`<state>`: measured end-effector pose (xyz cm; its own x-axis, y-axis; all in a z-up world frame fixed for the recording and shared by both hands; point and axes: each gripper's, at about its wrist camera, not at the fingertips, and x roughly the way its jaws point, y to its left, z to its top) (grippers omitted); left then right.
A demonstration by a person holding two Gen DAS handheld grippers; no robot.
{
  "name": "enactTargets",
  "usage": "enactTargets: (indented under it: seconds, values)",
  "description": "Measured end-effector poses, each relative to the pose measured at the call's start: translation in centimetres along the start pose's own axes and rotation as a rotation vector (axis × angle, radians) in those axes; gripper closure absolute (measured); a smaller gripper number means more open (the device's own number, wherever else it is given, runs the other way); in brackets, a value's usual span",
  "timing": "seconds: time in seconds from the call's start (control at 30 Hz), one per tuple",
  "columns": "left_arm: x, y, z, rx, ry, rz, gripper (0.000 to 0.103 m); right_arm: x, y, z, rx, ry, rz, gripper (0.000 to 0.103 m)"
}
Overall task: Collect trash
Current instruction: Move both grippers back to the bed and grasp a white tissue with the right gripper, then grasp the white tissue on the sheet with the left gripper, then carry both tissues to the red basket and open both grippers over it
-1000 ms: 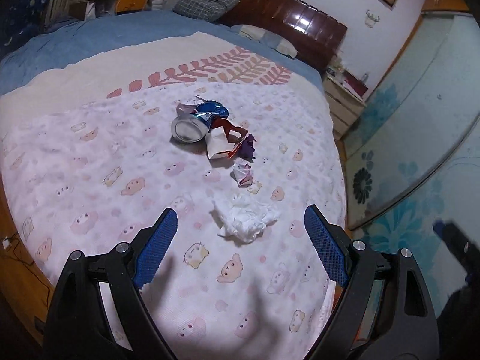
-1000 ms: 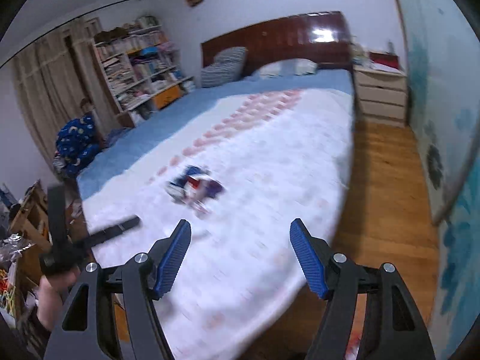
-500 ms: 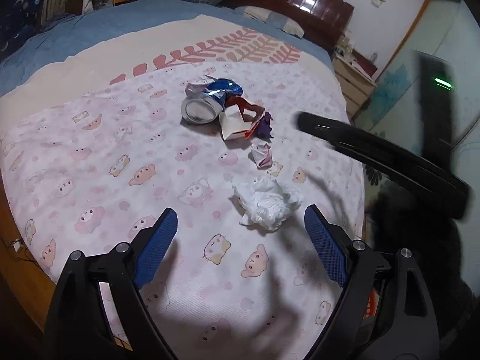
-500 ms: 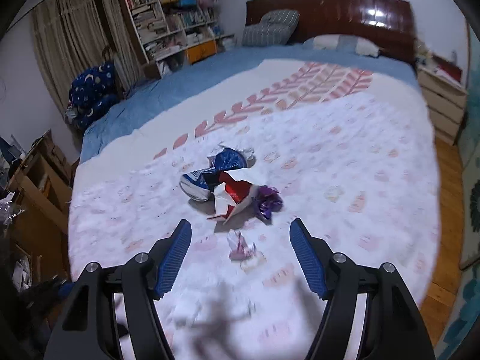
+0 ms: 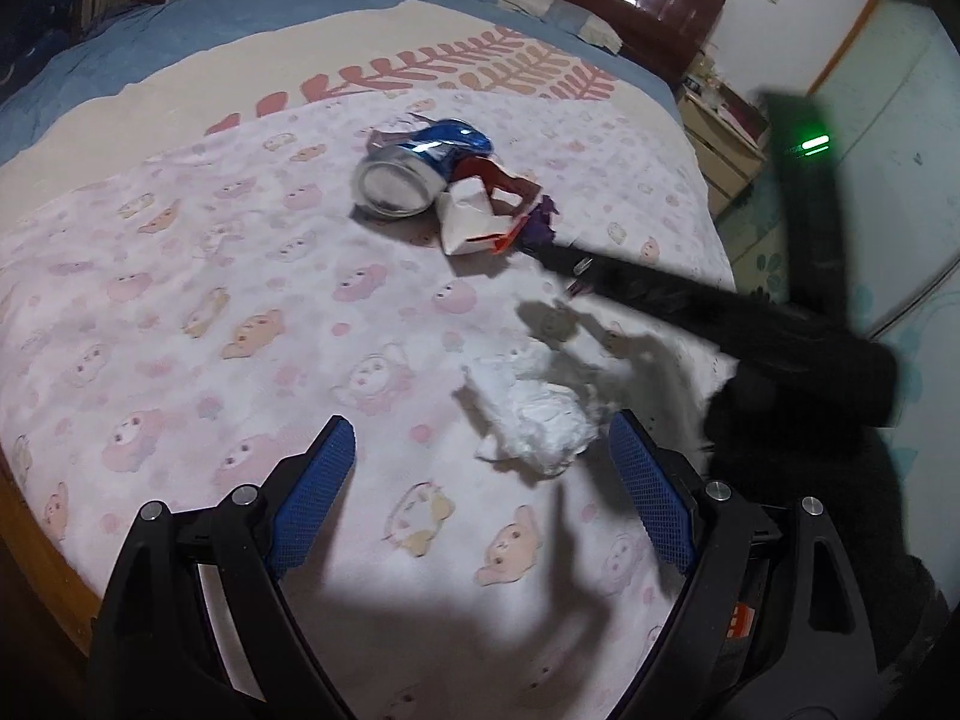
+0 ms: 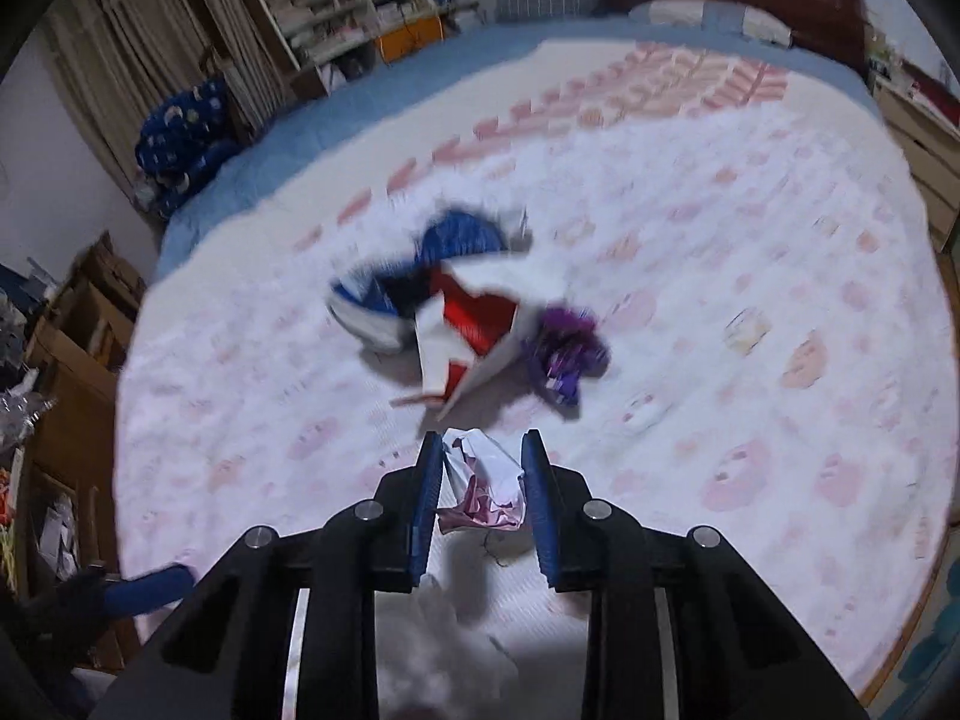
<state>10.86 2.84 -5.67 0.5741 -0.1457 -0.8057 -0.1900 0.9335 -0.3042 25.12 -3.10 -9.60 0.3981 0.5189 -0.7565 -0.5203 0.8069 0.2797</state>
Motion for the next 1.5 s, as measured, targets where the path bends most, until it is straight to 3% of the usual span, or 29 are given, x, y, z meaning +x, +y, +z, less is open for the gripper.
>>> enactTargets:
  seconds: [0.13,0.23,0.33,0.43,0.47,0.53,0.57,0.6,0.67,0.97,1.13,1.23,1.33,1.5]
  values:
    - [1.2,-1.8,0.7,0.060,0.043,-0.003,0.017,-4.6,-1.9,-0.5,0.059,-0.082,0.035,0.075]
    - [2.5,-2.9,1.3,0.101,0.044,0.033,0.017,-6.6,-3.7,-1.5,0.105,-0.089,0.055,0.075]
    - [5.3,-3.8,1.3,0.133,0.117,0.053,0.017,-7.6,-5.4,-2.6,0.128,-0.074,0.044,0.075]
    - [6.4,-4.5,0.7,0.193,0.077,0.114,0.017,-8.4,-6.3,-3.5,0.135,-0.073,0.034,0.075]
    - [6.5,-4.7,0.6,0.198,0.065,0.132,0.021,-8.6,-6.6,-3.7,0.132,-0.074,0.030,0.075]
    - [6.2,-5.1,0.5,0.219,0.048,0.130,0.052,-9.1,-7.0,-4.1,0.134,-0.077,0.020,0.075]
    - [6.1,-5.5,0.5,0.239,0.052,0.119,0.080,-9.5,-7.3,-4.4,0.136,-0.080,0.022,0.075]
    - [6.0,-5.8,0.4,0.248,0.061,0.104,0.088,-9.7,-7.4,-4.5,0.135,-0.083,0.022,0.075]
    - [5.6,-6.0,0.3,0.241,0.065,0.091,0.092,-10.4,-7.6,-5.1,0.133,-0.080,0.017,0.075]
    - [1.6,-7.6,-0.9,0.203,0.017,0.019,0.095,-14.0,-8.0,-7.4,0.182,-0.126,0.032,0.075]
    - [-4.5,-10.1,-1.6,0.265,-0.105,0.003,0.095,-22.7,-7.6,-9.9,0.126,-0.246,0.019,0.075]
    - [-8.4,-12.2,-1.6,0.286,-0.186,-0.028,0.095,-30.2,-9.4,-14.2,0.074,-0.323,-0.078,0.075]
    - [-11.1,-15.5,-2.0,0.305,-0.219,-0.099,0.095,-36.4,-12.8,-19.1,0.113,-0.366,-0.176,0.075]
    - [-12.4,-24.8,-4.4,0.412,-0.184,-0.277,0.095,-43.0,-19.7,-29.0,0.293,-0.370,-0.328,0.074]
